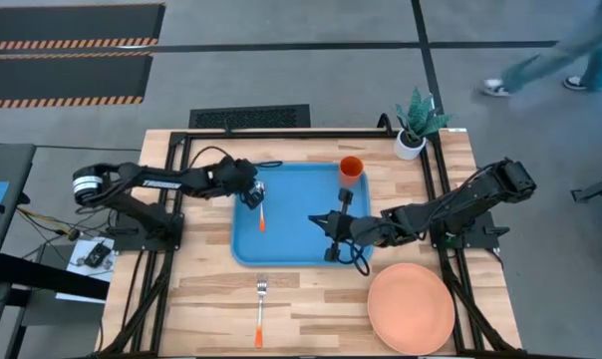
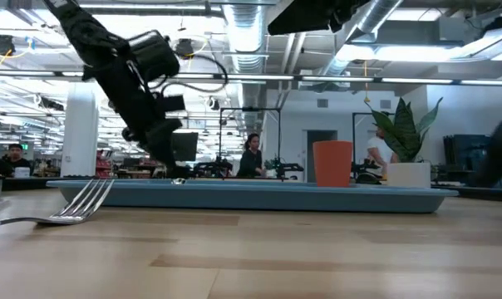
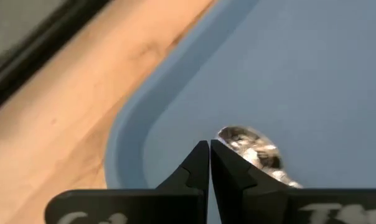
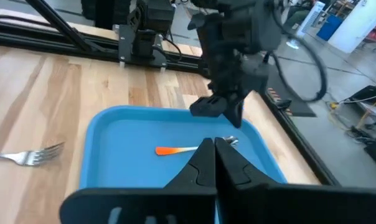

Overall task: Pick and place plate/cup/fork/spoon on tray
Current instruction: Put the orange plate on the blue tray to the right of the orange spoon

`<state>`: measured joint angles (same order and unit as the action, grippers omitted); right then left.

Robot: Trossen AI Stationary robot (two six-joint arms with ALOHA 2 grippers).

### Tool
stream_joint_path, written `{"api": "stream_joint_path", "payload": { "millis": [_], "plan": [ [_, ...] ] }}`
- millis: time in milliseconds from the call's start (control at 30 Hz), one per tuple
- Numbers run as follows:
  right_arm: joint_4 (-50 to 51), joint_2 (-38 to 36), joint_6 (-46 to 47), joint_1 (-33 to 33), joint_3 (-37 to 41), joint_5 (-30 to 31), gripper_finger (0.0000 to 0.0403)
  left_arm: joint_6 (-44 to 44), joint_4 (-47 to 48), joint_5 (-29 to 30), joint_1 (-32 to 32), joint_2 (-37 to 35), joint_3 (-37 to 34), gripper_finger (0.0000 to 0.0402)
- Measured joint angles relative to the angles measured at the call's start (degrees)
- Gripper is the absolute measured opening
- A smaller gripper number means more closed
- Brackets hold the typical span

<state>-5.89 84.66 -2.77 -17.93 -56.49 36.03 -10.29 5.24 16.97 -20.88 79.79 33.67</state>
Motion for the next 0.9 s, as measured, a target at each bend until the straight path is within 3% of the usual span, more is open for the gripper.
{"api": "stream_joint_path", "payload": {
  "millis": [567,900],
  "plan": [
    [-12.6,16.5,3.9,-0.9,0.0,-10.0,0.0003,-0.7,-20.0,-2.8,17.7,-29.8,-18.4,0.0002],
    [-3.1,15.6,11.2,-5.4,0.1,-12.2,0.0003,0.9,-22.7,-2.5,24.1,-43.5,-25.4,0.0002]
  ]
}}
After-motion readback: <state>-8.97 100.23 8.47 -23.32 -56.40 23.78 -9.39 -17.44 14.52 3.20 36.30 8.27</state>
